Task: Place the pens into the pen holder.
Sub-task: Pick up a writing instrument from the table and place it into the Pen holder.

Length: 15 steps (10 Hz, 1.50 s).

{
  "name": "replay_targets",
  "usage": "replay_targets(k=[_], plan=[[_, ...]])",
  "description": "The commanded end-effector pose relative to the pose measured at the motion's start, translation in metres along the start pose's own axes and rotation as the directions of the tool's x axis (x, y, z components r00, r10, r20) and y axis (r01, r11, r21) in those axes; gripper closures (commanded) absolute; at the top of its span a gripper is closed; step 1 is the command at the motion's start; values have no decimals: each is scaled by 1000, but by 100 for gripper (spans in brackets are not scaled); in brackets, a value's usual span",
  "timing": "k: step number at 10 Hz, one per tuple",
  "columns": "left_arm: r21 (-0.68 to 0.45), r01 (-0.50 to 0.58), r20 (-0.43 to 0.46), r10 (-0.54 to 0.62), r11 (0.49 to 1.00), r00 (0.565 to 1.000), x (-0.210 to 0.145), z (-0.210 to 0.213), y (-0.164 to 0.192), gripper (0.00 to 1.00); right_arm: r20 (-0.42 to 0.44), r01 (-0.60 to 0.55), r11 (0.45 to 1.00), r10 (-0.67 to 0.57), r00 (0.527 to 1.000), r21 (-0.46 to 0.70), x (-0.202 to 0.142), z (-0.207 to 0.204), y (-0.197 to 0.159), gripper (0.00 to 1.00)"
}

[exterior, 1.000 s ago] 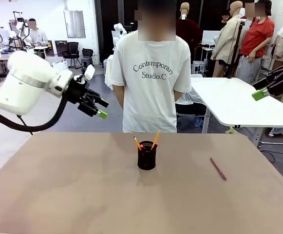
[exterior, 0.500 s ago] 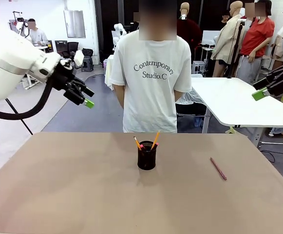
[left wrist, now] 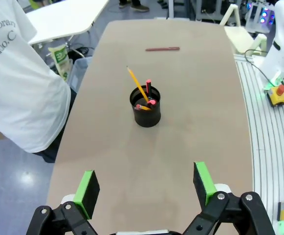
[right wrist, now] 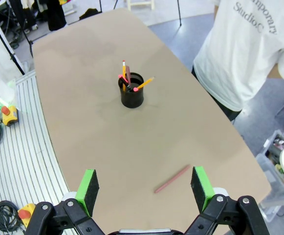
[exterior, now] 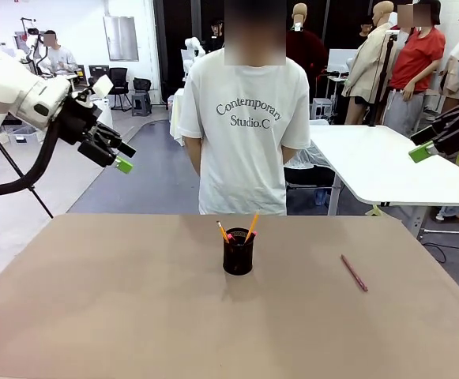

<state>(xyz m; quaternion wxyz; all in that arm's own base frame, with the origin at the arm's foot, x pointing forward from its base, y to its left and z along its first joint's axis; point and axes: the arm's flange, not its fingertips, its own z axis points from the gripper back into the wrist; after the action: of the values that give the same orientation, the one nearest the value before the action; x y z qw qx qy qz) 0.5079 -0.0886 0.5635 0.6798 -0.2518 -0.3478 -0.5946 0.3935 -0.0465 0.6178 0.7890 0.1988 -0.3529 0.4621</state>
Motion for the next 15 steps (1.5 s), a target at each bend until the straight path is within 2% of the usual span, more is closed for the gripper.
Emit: replay_targets(k=[1, 12, 13, 14, 15], plan=[[-1, 12, -6, -12, 1000, 1000, 4, -1, 3, 0, 38, -10, 1000, 10, 999, 9, 1, 0, -1, 0], [-1, 12, -6, -12, 1000, 1000, 4, -1, 3, 0, 38, -10, 1000, 10, 999, 9, 1, 0, -1, 0], [-1, 12, -6, -12, 1000, 1000, 4, -1, 3, 0, 0, 0, 1000, 0, 1000, 0, 0, 0, 0, 0], [-1, 12, -6, -12, 1000, 1000, 4, -1, 3, 0, -45, 42, 999, -42, 998, -9, -2, -21, 5, 0], [-1, 12, -6, -12, 1000, 1000, 4, -1, 3, 0, -95, 113, 990, -121, 988, -86, -2, -40, 2, 0]])
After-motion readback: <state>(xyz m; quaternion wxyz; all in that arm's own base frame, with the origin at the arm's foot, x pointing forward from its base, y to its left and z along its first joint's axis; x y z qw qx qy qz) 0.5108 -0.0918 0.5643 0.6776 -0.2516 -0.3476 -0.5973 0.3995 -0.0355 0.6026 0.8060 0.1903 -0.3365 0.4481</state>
